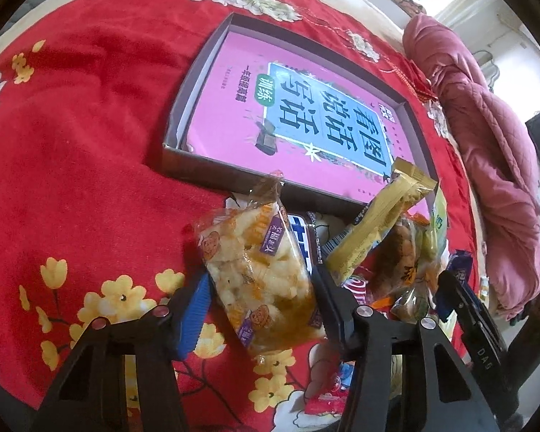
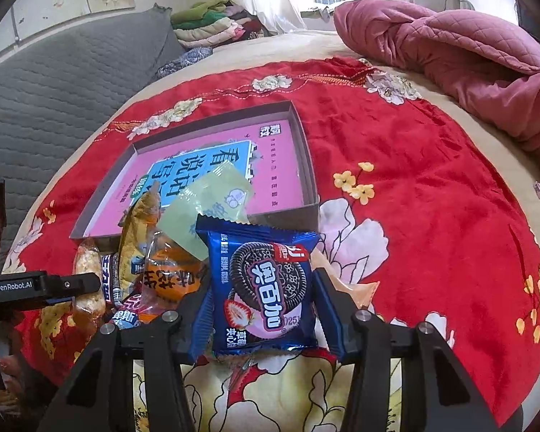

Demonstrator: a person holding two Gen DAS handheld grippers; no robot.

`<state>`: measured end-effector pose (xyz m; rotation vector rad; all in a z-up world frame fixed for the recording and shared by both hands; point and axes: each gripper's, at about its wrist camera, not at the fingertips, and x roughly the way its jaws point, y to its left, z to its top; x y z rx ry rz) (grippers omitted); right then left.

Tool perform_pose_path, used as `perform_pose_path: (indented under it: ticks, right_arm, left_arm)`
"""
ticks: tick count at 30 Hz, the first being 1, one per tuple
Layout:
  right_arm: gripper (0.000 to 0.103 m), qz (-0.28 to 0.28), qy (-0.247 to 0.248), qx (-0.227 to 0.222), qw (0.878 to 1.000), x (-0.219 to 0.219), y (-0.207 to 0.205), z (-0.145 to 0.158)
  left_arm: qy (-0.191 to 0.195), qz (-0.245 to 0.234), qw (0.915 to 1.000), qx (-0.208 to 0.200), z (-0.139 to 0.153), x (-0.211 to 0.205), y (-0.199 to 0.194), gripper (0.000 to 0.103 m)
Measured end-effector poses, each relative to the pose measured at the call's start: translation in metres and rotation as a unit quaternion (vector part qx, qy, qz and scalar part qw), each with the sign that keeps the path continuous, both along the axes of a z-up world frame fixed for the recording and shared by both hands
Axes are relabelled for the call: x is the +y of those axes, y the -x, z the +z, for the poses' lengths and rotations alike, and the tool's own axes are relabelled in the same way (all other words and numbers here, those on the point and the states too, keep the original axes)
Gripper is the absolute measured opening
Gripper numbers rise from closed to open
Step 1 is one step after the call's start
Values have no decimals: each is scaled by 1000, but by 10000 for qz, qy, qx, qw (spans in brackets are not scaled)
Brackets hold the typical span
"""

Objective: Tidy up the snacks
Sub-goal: 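Close left tool on the puff bag while right tool grasps the blue cookie packet, then lift both held packets and carry them over the pink tray box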

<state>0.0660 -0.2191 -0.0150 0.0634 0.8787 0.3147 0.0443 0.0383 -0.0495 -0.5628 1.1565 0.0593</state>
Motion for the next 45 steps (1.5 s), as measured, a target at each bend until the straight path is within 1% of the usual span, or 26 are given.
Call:
perform_pose_path:
  ticks: [5, 11, 19, 24, 25, 28, 32, 38, 45]
  right_arm:
    - [51, 11, -57, -190, 9998, -1, 4, 9]
    - [51, 41, -67, -277, 9996, -1, 5, 14]
    - [51, 10, -76, -350, 9994, -3, 4, 17]
    - [51, -19, -124, -479, 9988, -4, 3, 26]
    - [51, -27, -129, -501, 9987, -5, 3, 27]
    - [51, -42, -122, -590, 9982, -4, 0, 31]
    - [51, -67, -155, -665, 9976, -4, -5, 35]
    - [51, -77, -246, -627, 9977, -2, -13, 33]
    - [51, -92, -354, -698, 9969, -2, -16, 38]
  left_arm:
    - [-35, -29, 10000, -68, 7, 0, 5, 56]
    - [-40, -35, 9999, -143, 15, 3, 10, 55]
    - [-277, -78, 9987, -432, 40, 3, 16, 55]
    - [-428, -43, 9973, -591, 54, 7, 15, 55]
    - [-467, -37, 9969, -625, 56, 7, 14, 55]
    - [-548, -16, 9962, -683, 61, 9, 11, 49]
    - [-499, 20, 9961, -722, 61, 10, 6, 48]
    - [-551, -27, 9962, -671, 51, 9, -5, 48]
    - [-433, 39, 9964, -728, 57, 15, -10, 48]
